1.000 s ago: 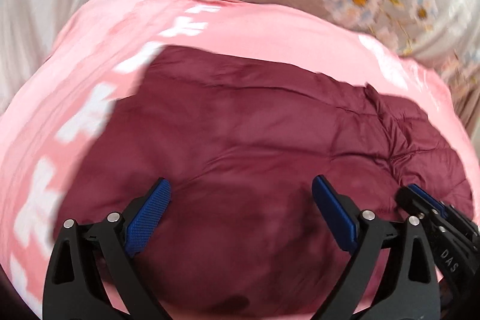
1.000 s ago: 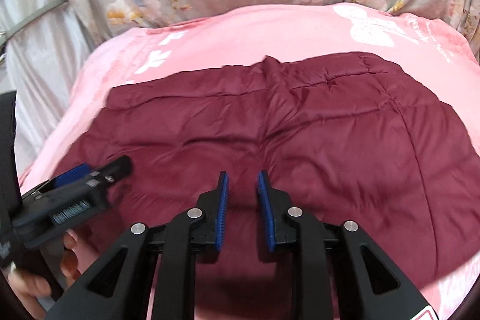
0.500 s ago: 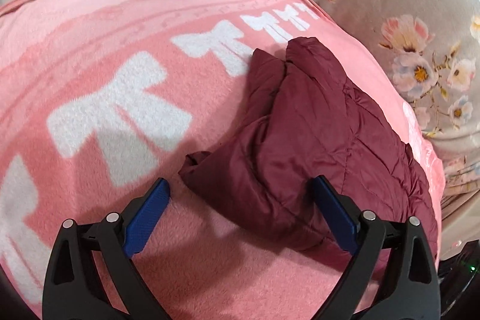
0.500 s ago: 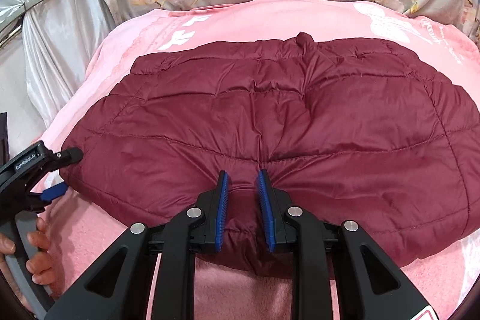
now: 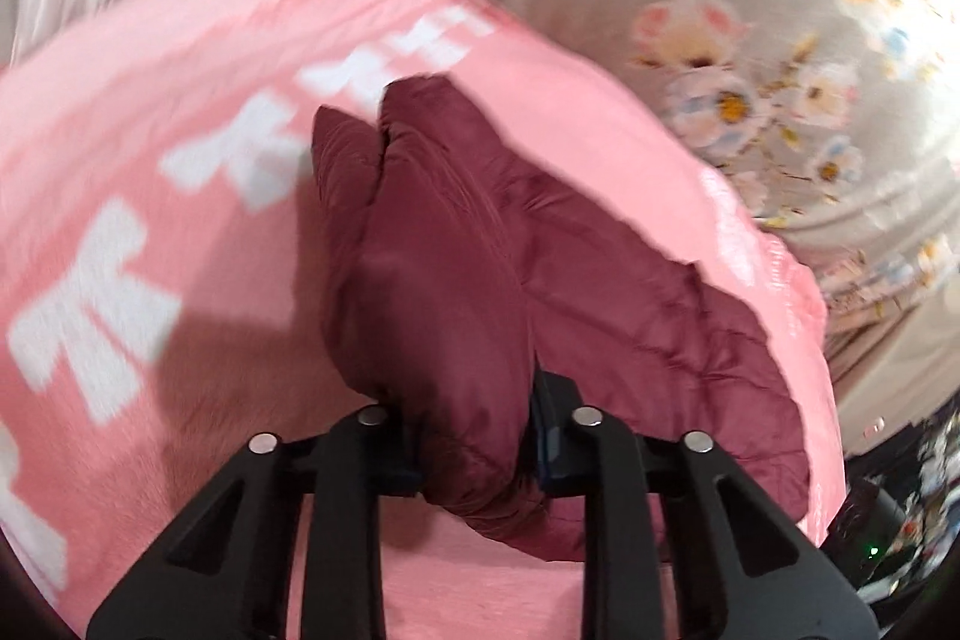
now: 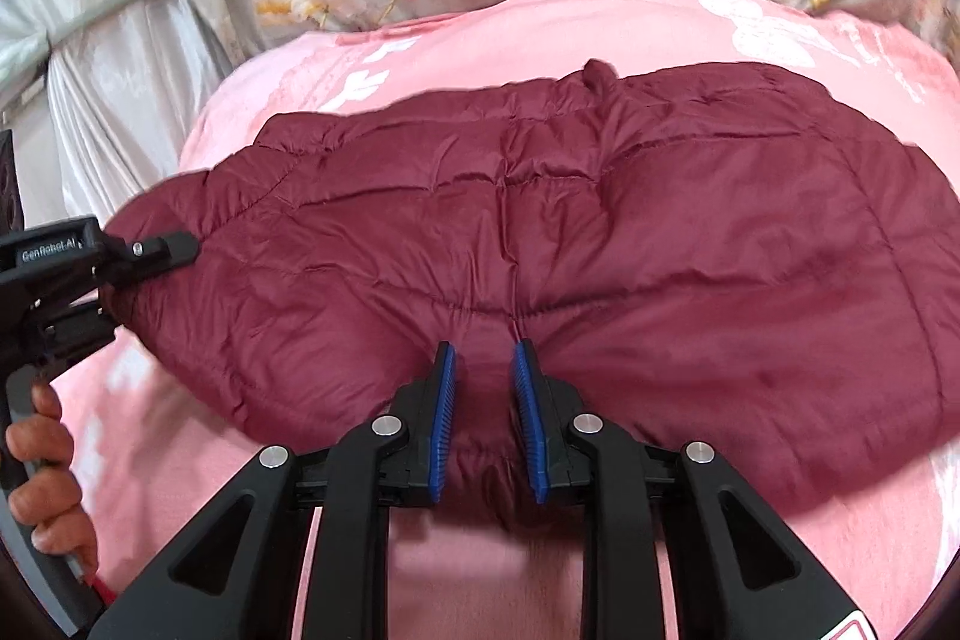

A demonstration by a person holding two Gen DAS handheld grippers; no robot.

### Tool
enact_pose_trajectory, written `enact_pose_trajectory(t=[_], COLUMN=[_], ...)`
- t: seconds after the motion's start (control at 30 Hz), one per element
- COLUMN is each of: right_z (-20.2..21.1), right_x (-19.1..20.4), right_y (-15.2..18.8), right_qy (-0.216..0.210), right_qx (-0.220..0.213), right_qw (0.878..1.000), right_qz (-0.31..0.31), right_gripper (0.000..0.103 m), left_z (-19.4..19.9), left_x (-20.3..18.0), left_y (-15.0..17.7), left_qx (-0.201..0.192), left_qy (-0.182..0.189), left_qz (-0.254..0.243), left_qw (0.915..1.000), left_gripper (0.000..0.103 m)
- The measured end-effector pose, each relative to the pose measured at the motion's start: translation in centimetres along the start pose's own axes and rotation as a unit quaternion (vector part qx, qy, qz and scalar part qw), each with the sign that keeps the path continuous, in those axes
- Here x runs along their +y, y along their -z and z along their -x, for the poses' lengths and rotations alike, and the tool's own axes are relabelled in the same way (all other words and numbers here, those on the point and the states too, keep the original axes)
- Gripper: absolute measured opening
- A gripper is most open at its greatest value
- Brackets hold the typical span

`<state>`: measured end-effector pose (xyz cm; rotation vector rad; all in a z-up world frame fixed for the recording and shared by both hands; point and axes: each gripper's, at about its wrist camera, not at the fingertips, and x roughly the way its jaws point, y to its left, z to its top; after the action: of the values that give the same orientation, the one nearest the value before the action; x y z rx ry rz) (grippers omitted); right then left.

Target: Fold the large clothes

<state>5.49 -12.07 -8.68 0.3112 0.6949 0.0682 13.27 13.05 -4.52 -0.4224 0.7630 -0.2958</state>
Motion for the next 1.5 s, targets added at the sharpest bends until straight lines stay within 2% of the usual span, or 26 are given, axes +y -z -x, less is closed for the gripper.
enact_pose_trajectory(t=[0.07,0.13,0.2,0.4,0.6,0.73,0.83,1.03,1.2,1.37,1.43,1.5], right_z=[1.6,2.0,1.6,0.5,3.2,7.0,9.2,12.1,12.6,12.6,13.0,13.8], right_x=[-0.6,-0.9,-1.4,-1.5,-5.5,-8.4,-11.3,-15.7,-17.5,-18.9,-18.9,-19.2], right_y=[0.3,0.9,1.5,2.3,2.4,3.1,3.7,5.2,6.1,6.1,6.3,6.0], right_qy=[-0.008,0.015,0.014,0.006,-0.070,-0.020,0.010,0.069,0.078,0.076,0.076,0.080], right_qx=[-0.009,-0.001,0.012,0.023,0.015,-0.009,-0.019,-0.041,-0.043,-0.044,-0.048,-0.058], right_qw=[1.000,1.000,1.000,1.000,0.995,0.997,0.994,0.987,0.984,0.983,0.982,0.981], right_qz=[-0.009,0.011,0.013,0.017,-0.075,-0.078,-0.105,-0.137,-0.156,-0.163,-0.165,-0.165], right_gripper=[0.007,0.005,0.002,0.002,0.002,0.002,0.002,0.003,0.003,0.006,0.006,0.007], left_z=[1.5,2.5,3.2,4.8,4.7,2.9,0.3,-4.9,-8.3,-9.4,-8.7,-7.4], left_x=[-1.5,-2.8,-4.6,-11.3,-18.7,-23.1,-26.1,-29.6,-30.6,-31.2,-31.2,-31.0], left_y=[-0.4,-0.8,-0.9,-0.4,1.2,3.2,5.8,10.8,13.5,15.0,14.8,13.9], left_qx=[-0.021,-0.032,-0.040,-0.052,-0.041,-0.018,0.021,0.073,0.100,0.101,0.105,0.115], left_qy=[0.010,0.022,0.038,0.078,0.116,0.129,0.139,0.121,0.095,0.072,0.082,0.116], left_qz=[-0.022,-0.035,-0.052,-0.124,-0.201,-0.237,-0.258,-0.293,-0.305,-0.324,-0.322,-0.299], left_qw=[0.9995,0.9986,0.9971,0.9878,0.9719,0.9628,0.9559,0.9456,0.9422,0.9377,0.9374,0.9403], left_gripper=[0.020,0.019,0.019,0.018,0.018,0.018,0.018,0.017,0.017,0.018,0.029,0.057])
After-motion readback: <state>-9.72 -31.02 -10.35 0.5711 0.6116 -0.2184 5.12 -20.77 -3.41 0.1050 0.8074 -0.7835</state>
